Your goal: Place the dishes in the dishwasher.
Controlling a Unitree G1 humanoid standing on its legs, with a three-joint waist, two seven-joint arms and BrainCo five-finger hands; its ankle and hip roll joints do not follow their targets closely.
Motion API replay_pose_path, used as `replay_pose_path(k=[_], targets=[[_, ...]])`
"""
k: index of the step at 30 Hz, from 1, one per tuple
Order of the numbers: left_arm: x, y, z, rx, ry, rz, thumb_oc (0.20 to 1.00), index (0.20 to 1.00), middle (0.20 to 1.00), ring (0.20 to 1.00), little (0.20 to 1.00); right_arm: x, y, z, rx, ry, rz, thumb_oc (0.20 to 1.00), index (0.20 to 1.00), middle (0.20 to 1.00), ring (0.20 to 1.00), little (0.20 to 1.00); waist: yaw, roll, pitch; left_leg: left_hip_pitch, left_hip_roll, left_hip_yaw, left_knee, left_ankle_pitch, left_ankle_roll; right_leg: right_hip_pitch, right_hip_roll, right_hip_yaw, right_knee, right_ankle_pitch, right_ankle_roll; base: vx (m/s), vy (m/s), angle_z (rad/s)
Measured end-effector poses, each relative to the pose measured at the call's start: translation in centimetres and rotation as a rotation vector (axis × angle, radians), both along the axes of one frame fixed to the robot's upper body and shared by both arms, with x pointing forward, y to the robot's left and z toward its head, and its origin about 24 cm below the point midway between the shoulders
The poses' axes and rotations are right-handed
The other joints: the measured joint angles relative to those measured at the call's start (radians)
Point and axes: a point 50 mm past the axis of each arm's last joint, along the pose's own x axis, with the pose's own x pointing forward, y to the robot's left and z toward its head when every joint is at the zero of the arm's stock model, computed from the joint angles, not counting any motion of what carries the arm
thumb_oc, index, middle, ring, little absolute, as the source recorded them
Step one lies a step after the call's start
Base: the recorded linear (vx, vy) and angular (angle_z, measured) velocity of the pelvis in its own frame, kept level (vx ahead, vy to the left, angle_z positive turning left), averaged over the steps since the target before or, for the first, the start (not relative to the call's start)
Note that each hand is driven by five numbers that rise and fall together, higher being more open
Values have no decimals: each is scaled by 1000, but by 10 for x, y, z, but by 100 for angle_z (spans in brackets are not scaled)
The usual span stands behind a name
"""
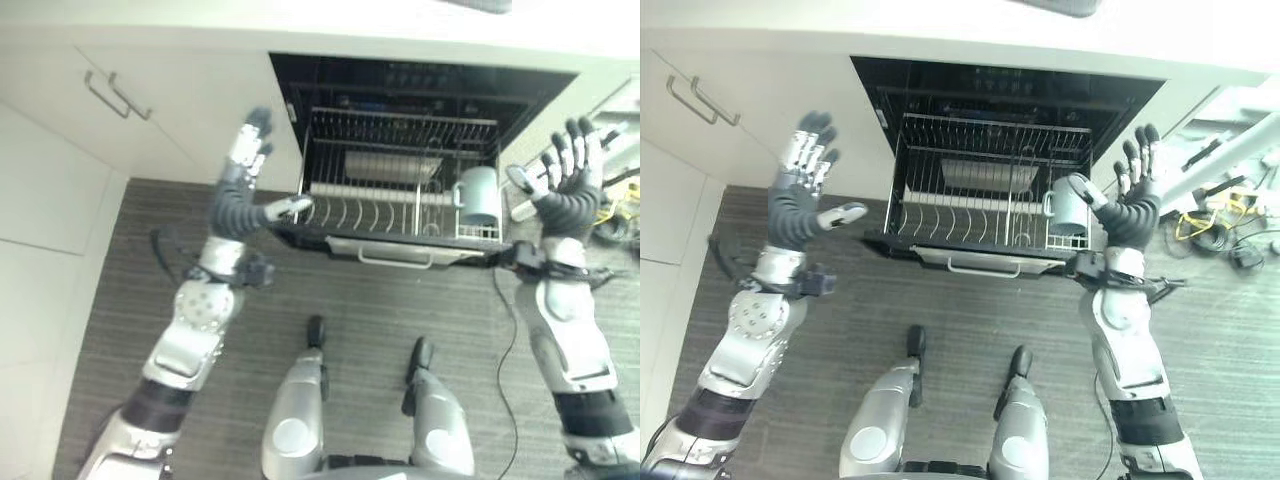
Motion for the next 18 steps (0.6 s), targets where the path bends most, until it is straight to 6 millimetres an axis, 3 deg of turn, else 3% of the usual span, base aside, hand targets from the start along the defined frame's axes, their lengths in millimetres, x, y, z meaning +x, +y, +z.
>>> replay_pose_path(k=[1, 4, 6, 7, 8, 9, 11, 12, 18], targets=[[-1, 3, -1, 4, 7, 2, 1000, 1000, 1000, 1000, 1000, -2, -1, 0, 3, -5, 9, 1000, 1000, 1000, 1000, 1000, -1, -4, -5, 17, -2, 1, 15, -17, 3, 23, -3, 2, 1, 1, -1, 86, 179, -5], [-10, 16, -19, -12, 68, 28, 1000, 1000, 1000, 1000, 1000, -9, 6, -15, 18, 38, 67, 1000, 1000, 1000, 1000, 1000, -11, -9, -114, 72, -16, 35, 18, -64, 27, 47, -25, -1, 26, 24, -32, 45, 186, -29], [-15, 26, -25, -37, 93, 50, 1000, 1000, 1000, 1000, 1000, -12, 12, -21, -10, 60, 114, 1000, 1000, 1000, 1000, 1000, -6, -1, -152, 125, -13, 77, 6, -75, 49, 62, -30, -66, 41, 75, -52, 49, 90, -56], [-17, 32, -27, -45, 97, 71, 1000, 1000, 1000, 1000, 1000, -14, 12, -24, -37, 75, 121, 1000, 1000, 1000, 1000, 1000, -7, 3, -169, 149, -8, 90, -15, -91, 62, 59, -32, -105, 66, 64, -36, 77, -11, -32], [-18, 32, -29, -60, 108, 70, 1000, 1000, 1000, 1000, 1000, -17, 8, -29, -69, 107, 120, 1000, 1000, 1000, 1000, 1000, -11, 19, -185, 165, -4, 75, -39, -82, 62, 58, 12, -92, 154, -28, -17, 40, -52, -5], [-20, 33, -32, -62, 119, 63, 1000, 1000, 1000, 1000, 1000, -21, 4, -34, -90, 136, 115, 1000, 1000, 1000, 1000, 1000, -12, 14, -220, 165, -7, 66, -58, -68, 63, 50, 63, -53, 178, -103, -18, 60, -71, 31], [-20, 31, -35, -65, 135, 21, 1000, 1000, 1000, 1000, 1000, -26, -6, -39, -110, 167, 91, 1000, 1000, 1000, 1000, 1000, -38, 1, -238, 162, -32, 0, -71, -24, 64, 119, 168, 73, 119, -194, -66, 50, -90, 84], [-22, 29, -40, -74, 158, -6, 1000, 1000, 1000, 1000, 1000, -31, -12, -45, -113, 195, 75, 1000, 1000, 1000, 1000, 1000, -55, 10, -244, 178, -43, -36, -102, 2, 60, 176, 184, 101, 45, -186, -81, 21, -138, 88], [-33, 31, -58, -87, 232, -29, 1000, 1000, 1000, 1000, 1000, -33, -12, -47, -160, 216, 124, 1000, 1000, 1000, 1000, 1000, -48, 58, -285, 253, -14, -36, -245, 84, 24, 246, 229, 79, -70, -132, -103, -5, -181, 14]])
